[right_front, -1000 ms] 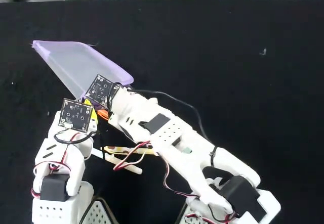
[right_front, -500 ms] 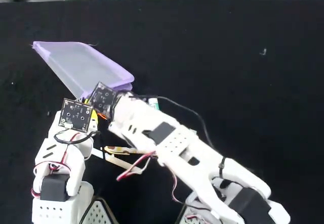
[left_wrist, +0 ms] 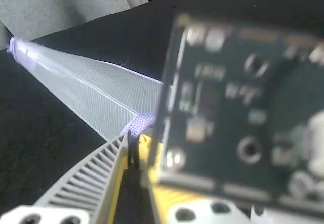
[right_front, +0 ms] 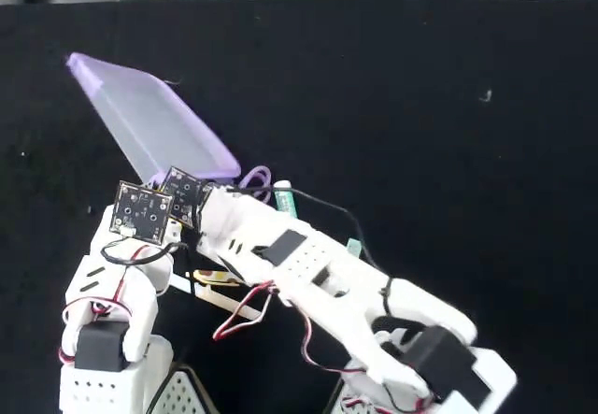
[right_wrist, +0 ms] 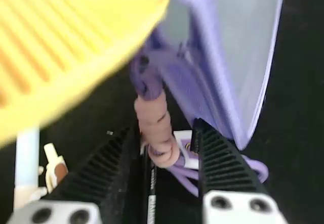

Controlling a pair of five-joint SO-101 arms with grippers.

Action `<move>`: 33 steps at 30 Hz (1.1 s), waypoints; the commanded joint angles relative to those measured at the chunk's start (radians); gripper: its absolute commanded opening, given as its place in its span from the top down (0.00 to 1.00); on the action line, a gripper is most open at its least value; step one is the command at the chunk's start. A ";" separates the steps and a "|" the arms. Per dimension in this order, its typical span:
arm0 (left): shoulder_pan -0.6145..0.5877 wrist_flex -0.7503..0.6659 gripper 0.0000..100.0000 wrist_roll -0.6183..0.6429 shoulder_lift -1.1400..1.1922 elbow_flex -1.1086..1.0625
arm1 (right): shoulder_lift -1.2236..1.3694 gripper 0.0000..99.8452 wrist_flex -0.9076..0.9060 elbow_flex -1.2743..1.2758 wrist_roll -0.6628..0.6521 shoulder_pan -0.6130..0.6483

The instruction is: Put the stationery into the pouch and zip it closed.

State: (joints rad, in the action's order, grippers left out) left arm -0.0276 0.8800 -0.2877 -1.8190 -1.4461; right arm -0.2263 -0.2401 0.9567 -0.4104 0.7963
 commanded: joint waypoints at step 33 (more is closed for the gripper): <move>-0.522 0.012 0.97 0.012 -0.005 0.061 | 0.133 0.84 -0.063 -0.130 -0.052 0.100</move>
State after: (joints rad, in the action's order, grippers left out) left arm -0.4204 0.8907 -0.2877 -1.8236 -1.4200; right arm -0.1220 -0.2984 0.9014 -0.4534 0.8684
